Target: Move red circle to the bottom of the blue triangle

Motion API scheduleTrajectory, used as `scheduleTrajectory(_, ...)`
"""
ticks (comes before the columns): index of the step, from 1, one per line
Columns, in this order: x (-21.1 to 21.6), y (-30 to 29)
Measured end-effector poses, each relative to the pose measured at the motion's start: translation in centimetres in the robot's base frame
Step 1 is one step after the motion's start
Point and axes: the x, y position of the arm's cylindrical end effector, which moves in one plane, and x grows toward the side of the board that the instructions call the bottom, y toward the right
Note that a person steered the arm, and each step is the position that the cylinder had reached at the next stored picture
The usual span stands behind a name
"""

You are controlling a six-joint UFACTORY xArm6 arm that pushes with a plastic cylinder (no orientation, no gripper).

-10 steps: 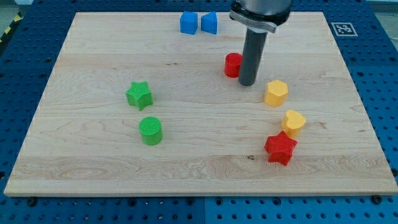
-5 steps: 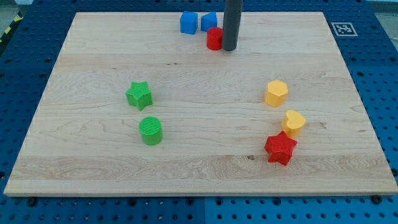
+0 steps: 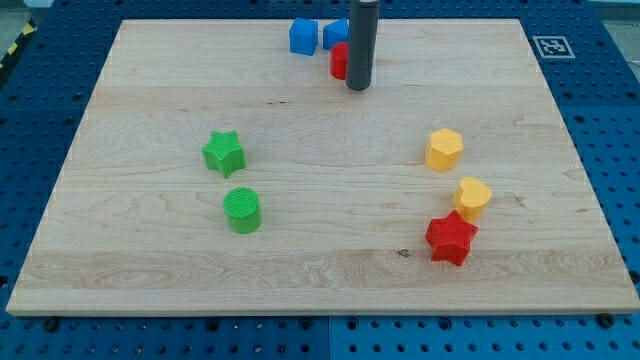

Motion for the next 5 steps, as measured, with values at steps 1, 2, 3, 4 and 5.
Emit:
scheduleTrajectory(1, 0.0, -1.0)
scheduleTrajectory(2, -0.4, -2.5)
scheduleTrajectory(3, -1.1, -2.5)
scheduleTrajectory(4, -1.1, -2.5)
scheduleTrajectory(5, -2.2, -2.5)
